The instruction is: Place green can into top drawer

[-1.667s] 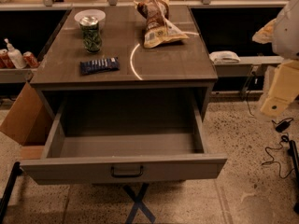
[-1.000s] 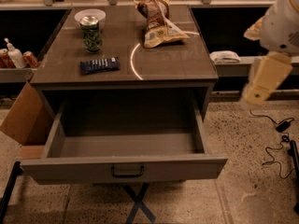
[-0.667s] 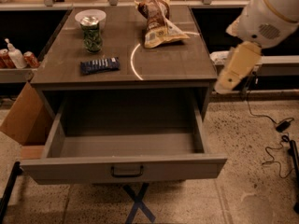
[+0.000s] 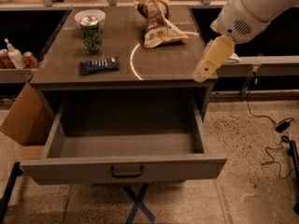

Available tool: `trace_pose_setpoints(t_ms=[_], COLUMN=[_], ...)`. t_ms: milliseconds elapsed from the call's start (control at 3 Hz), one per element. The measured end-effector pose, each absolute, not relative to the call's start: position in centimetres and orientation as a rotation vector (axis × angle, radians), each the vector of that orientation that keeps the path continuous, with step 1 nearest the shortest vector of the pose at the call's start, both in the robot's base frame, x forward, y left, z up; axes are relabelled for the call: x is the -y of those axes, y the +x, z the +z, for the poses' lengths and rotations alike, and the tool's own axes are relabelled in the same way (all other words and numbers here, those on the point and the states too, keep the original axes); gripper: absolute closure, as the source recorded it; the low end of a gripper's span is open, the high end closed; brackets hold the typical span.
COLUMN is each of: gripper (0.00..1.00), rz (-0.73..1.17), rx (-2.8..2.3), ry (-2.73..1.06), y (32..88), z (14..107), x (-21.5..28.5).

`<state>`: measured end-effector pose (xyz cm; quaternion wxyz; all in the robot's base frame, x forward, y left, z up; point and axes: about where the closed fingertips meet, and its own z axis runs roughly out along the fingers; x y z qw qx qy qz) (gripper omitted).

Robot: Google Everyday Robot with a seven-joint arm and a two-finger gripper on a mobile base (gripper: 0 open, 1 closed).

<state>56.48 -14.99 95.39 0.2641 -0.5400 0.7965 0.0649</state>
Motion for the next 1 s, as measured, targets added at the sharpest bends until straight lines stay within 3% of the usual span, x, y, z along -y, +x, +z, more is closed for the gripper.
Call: trace_pose_setpoints(t_ms=[333,1000], gripper=[0.00,0.00], rz=[0.196,0.324], rx=[-2.117,-1.916], ry=[-1.418,-1.390], y=[57.9,66.1], z=[95.9,98.2], x=[14.1,6.3])
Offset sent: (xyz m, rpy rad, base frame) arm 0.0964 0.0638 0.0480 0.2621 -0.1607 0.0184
